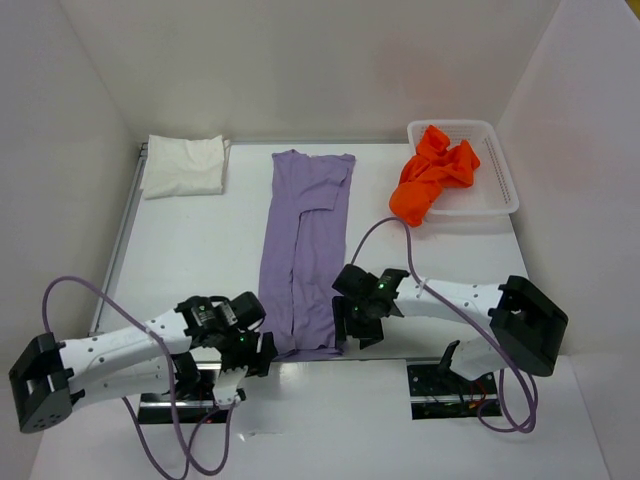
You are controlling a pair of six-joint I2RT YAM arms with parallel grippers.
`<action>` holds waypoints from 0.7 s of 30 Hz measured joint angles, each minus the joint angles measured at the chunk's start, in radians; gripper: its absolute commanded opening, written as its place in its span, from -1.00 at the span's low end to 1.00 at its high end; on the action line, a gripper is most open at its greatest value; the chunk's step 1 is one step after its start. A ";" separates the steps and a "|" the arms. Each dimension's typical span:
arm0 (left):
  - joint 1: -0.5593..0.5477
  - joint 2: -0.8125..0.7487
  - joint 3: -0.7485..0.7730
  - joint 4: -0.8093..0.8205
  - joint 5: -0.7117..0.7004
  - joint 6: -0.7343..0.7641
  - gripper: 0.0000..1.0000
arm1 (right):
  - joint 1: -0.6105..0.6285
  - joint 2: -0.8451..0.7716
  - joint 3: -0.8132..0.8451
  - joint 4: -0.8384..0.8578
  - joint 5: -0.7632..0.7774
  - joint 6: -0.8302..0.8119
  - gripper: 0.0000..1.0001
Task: Fold and stack the t-shirts
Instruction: Grab the bottom of the folded rectangular tshirt with both arms
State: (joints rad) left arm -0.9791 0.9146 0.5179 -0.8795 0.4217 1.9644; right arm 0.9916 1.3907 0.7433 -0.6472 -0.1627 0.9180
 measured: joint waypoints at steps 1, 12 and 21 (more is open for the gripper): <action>0.000 0.030 0.000 0.012 -0.007 0.000 0.40 | 0.001 0.000 -0.003 0.000 -0.004 0.000 0.37; 0.000 0.166 0.009 0.090 -0.047 -0.009 0.06 | 0.010 0.009 -0.016 0.000 -0.025 -0.006 0.37; 0.000 0.222 0.011 0.151 -0.029 -0.014 -0.92 | 0.021 0.097 0.013 -0.001 -0.032 -0.036 0.30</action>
State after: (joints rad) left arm -0.9791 1.1362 0.5293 -0.7288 0.3931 1.9507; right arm 1.0122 1.4872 0.7559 -0.6483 -0.1944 0.8822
